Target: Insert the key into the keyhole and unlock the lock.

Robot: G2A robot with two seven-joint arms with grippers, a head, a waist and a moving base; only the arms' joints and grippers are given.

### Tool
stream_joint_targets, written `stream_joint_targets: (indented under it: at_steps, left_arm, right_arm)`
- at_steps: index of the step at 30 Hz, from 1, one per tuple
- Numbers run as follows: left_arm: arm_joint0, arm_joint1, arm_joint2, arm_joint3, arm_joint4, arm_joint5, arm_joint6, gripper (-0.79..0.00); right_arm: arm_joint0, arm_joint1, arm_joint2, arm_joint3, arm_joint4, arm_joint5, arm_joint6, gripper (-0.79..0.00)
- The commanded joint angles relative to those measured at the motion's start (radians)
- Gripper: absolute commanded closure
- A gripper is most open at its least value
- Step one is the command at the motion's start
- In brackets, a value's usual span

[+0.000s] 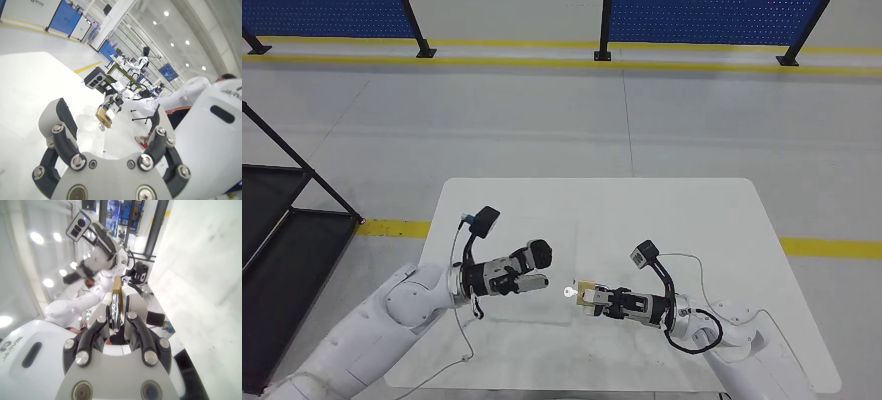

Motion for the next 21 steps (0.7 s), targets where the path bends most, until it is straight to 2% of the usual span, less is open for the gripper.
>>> stream_joint_targets:
  at_steps: [1,5,8,21]
  left_arm:
    - [-0.01,0.01,-0.017,0.006,-0.093,0.145,-0.139,-0.785]
    - [-0.025,0.021,-0.036,0.001,-0.151,0.259,-0.332,-0.785]
    - [-0.03,0.021,-0.029,0.019,-0.167,0.31,-0.398,-0.785]
    - [-0.028,0.009,0.001,0.032,-0.147,0.311,-0.387,-0.785]
  right_arm:
    - [0.0,0.0,0.0,0.0,0.0,0.0,0.0,0.0]
    - [0.0,0.0,0.0,0.0,0.0,0.0,0.0,0.0]
    - [0.0,0.0,0.0,0.0,0.0,0.0,0.0,0.0]
    - [0.0,0.0,0.0,0.0,0.0,0.0,0.0,0.0]
